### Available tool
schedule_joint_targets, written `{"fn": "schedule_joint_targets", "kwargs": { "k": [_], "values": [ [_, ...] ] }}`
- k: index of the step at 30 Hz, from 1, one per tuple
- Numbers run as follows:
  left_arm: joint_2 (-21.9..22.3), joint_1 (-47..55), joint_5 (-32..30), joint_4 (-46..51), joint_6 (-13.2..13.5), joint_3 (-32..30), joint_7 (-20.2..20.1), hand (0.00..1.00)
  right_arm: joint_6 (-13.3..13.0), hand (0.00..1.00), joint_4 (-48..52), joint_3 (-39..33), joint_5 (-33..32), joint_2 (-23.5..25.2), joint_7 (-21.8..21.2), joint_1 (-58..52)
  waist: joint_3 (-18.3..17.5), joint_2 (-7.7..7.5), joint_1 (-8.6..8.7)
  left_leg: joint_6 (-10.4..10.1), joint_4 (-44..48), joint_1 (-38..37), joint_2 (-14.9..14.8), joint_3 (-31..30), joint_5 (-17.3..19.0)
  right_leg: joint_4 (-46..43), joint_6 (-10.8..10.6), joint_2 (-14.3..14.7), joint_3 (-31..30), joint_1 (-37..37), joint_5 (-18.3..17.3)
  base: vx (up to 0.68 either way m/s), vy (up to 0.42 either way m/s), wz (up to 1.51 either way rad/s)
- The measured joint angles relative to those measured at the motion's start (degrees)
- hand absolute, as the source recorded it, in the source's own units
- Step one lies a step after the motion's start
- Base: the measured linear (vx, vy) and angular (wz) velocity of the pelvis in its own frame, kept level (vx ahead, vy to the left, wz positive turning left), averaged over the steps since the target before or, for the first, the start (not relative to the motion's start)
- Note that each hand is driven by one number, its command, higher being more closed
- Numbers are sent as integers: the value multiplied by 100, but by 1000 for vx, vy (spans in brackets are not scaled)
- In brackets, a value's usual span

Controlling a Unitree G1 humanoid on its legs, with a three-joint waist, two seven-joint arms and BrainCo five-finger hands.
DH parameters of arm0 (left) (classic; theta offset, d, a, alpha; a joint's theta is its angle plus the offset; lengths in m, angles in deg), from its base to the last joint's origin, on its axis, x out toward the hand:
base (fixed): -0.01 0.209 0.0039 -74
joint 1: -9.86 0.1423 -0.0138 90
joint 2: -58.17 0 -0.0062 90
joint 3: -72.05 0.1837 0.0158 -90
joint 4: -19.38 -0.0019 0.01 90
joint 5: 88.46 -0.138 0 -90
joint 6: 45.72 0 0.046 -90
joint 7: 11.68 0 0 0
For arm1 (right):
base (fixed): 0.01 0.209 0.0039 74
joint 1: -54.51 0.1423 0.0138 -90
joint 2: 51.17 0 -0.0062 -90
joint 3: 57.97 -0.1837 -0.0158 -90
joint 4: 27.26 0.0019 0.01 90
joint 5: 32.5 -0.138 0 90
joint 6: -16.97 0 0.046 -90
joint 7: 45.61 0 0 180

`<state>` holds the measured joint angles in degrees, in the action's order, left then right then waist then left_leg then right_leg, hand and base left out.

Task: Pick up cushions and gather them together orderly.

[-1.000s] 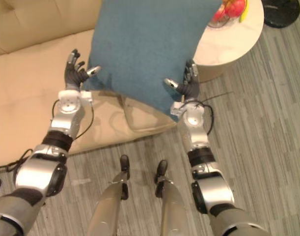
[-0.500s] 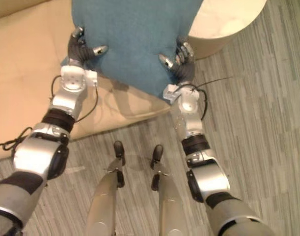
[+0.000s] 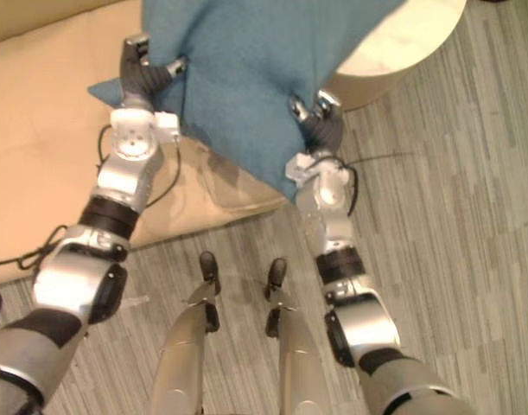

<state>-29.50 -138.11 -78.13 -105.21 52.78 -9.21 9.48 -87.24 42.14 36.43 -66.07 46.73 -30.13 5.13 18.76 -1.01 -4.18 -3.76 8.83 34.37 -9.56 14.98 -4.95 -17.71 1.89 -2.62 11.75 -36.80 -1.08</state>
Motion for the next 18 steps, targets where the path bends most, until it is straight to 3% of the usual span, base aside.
{"fn": "schedule_joint_targets", "kwargs": {
  "k": [7,11,18],
  "values": [
    [594,2065,-12,1952,16,133,147,100,-6,100,1801,-36,726,395,203,-1921,-13,-1,75,-44,-82,-892,173,-61,166,-307,-32,-201,101,802,-439,70,-8,15],
    [906,3349,-13,3161,164,274,129,100,-51,100,2727,-22,1370,594,129,-2997,-85,13,85,-55,-90,-1321,272,-99,304,-405,-49,-317,187,1220,-632,46,10,13],
    [1119,5298,114,3910,272,602,-179,100,-49,100,3145,41,2210,614,-194,-4460,-930,89,99,-42,-490,-2109,469,-176,320,-172,-190,-453,319,2000,-778,99,40,11]
  ]
}}
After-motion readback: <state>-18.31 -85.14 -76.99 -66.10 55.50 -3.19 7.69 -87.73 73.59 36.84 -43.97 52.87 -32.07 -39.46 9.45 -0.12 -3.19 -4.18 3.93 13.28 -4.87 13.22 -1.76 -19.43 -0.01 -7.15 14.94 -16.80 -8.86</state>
